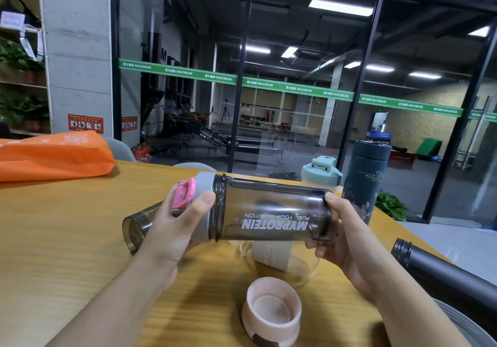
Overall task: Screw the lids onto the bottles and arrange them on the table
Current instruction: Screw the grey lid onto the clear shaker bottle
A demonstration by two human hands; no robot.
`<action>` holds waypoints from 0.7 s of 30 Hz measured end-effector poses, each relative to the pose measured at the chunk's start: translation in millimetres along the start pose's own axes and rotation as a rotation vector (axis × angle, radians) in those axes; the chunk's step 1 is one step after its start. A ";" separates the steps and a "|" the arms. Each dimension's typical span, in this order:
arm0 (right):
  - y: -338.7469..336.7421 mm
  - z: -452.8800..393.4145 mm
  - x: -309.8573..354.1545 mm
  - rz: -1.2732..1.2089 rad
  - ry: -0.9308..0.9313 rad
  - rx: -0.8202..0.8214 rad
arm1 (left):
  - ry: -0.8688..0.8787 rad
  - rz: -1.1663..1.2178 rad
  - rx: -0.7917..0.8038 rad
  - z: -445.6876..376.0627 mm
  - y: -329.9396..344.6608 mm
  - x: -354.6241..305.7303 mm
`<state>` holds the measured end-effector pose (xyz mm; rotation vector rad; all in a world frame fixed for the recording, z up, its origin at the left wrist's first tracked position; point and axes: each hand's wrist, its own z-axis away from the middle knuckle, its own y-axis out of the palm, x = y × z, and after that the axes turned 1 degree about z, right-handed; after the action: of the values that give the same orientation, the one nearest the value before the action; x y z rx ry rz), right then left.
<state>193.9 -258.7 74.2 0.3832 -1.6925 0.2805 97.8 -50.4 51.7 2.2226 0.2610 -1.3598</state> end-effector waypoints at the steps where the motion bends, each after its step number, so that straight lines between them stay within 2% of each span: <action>1: 0.7 0.4 0.8 -0.002 -0.010 0.007 | -0.007 0.005 0.000 -0.5 -0.7 0.4; 12: -5.3 5.0 3.7 -0.090 -0.001 0.150 | -0.024 0.007 0.006 -1.6 -2.4 -1.1; 21: -6.2 -0.3 0.3 0.054 0.026 0.042 | -0.006 0.003 0.011 1.0 -0.3 -3.8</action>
<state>196.6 -264.3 74.3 0.3640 -1.6748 0.3600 95.1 -50.2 54.6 2.2263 0.2485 -1.3689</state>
